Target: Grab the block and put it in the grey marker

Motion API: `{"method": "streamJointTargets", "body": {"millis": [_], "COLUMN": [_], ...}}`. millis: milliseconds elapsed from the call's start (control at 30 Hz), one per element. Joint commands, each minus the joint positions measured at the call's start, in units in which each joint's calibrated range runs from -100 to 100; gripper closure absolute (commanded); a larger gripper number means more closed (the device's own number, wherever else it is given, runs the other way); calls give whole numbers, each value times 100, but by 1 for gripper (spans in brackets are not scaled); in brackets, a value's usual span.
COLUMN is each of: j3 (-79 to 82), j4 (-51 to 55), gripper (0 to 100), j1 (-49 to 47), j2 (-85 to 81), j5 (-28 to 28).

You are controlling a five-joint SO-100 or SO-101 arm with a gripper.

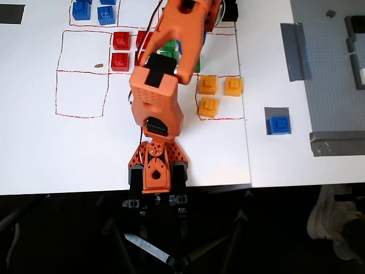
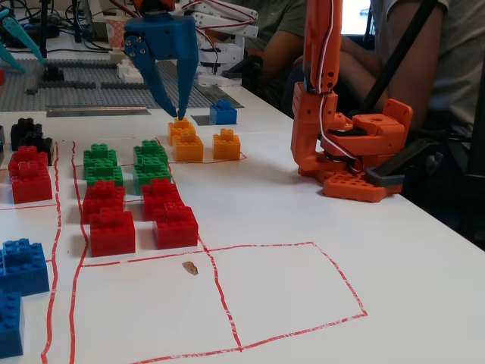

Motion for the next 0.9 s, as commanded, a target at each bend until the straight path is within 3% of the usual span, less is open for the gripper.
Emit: {"method": "streamJointTargets", "body": {"millis": [0,500,867], "j3": [-162,11,83], "j4": [-57,-498,-604], "gripper": [100,100,100], "j1": [-553,-1634,-2025], "j2": [-686,-583,-799], "j5": [-249,-884,-982]}}
